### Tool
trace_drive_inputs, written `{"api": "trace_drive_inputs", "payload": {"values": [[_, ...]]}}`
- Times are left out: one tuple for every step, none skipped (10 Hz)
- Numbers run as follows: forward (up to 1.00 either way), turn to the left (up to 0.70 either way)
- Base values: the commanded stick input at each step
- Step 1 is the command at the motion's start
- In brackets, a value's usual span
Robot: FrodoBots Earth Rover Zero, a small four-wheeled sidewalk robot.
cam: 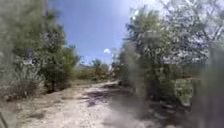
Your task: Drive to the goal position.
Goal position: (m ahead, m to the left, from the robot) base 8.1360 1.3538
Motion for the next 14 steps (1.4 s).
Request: {"api": "trace_drive_inputs", "payload": {"values": [[0.44, 0.02], [0.44, 0.09], [0.44, 0.19], [0.44, 0.27], [0.44, 0.27], [0.44, 0.27], [0.44, 0.06], [0.44, 0.02], [0.44, 0.02], [0.44, 0.02], [0.44, 0.02], [0.44, 0.02], [0.44, 0.02], [0.44, 0.02]]}}
